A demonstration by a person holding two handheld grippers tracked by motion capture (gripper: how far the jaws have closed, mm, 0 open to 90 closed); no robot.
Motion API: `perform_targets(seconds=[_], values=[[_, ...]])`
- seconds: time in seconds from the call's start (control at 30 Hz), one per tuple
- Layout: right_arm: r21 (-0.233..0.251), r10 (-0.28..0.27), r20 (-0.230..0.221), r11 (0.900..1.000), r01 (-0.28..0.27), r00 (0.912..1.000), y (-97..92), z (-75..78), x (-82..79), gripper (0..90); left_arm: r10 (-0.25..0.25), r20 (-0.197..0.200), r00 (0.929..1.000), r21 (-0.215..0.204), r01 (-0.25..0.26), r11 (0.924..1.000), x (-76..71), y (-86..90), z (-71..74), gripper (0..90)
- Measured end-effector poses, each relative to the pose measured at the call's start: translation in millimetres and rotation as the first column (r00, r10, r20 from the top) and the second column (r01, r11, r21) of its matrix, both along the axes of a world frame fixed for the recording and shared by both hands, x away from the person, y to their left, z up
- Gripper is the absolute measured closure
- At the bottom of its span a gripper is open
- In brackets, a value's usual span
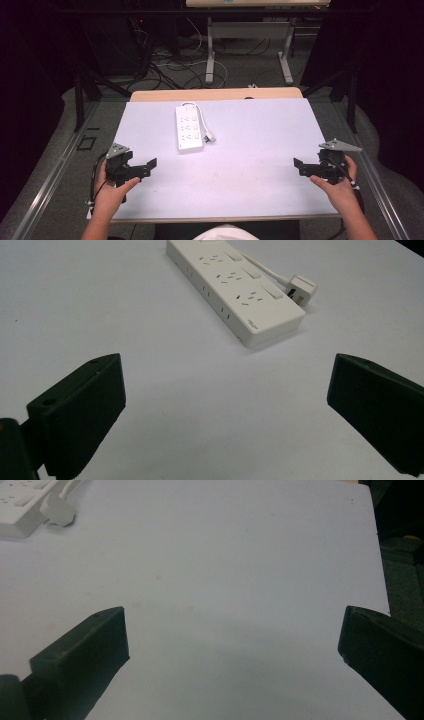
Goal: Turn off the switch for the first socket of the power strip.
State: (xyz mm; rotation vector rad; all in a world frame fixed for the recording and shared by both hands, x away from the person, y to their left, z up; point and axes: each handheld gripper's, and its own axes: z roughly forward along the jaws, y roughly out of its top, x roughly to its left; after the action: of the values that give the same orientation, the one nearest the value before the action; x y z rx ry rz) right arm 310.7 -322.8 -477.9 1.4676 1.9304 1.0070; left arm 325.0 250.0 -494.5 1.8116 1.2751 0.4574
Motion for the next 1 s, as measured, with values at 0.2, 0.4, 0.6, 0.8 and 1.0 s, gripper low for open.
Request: perform_targets(seconds=[0.2, 0.4, 0.6, 0.8, 1.0], values=[[-0.002, 0.004, 0.007, 1.0, -0.004, 1.0, 2.6, 4.6, -2.3, 0.0, 0.0, -0.012, 0.9999, 0.003, 0.0, 1.0, -2.0, -1.5, -0.7, 4.5], [0.002, 0.012, 0.008, 0.9999, -0.012, 0.9999, 8.2, 3.6, -4.8, 0.0, -0.014, -0.023, 0.9996, 0.008, 0.014, 0.9999, -4.5, -7.4, -3.1, 10.4], [-0.002, 0.019, 0.012, 0.9998, -0.019, 0.9998, 11.7, 4.8, -6.8, 0.0, -0.038, -0.027, 0.9989, 0.013, 0.038, 0.9992, -6.9, -13.8, 3.9, 15.1], [0.001, 0.031, 0.0, 0.9995, -0.031, 0.9995, 12.6, 3.5, -5.2, 0.0, -0.037, -0.021, 0.9991, 0.02, 0.037, 0.9991, -7.1, -23.1, 14.3, 17.0], [0.002, 0.034, -0.002, 0.9994, -0.034, 0.9994, 15.3, 3.0, -5.1, 0.0, -0.029, -0.02, 0.9994, 0.024, 0.029, 0.9993, -2.6, -28.6, 23.7, 22.8]])
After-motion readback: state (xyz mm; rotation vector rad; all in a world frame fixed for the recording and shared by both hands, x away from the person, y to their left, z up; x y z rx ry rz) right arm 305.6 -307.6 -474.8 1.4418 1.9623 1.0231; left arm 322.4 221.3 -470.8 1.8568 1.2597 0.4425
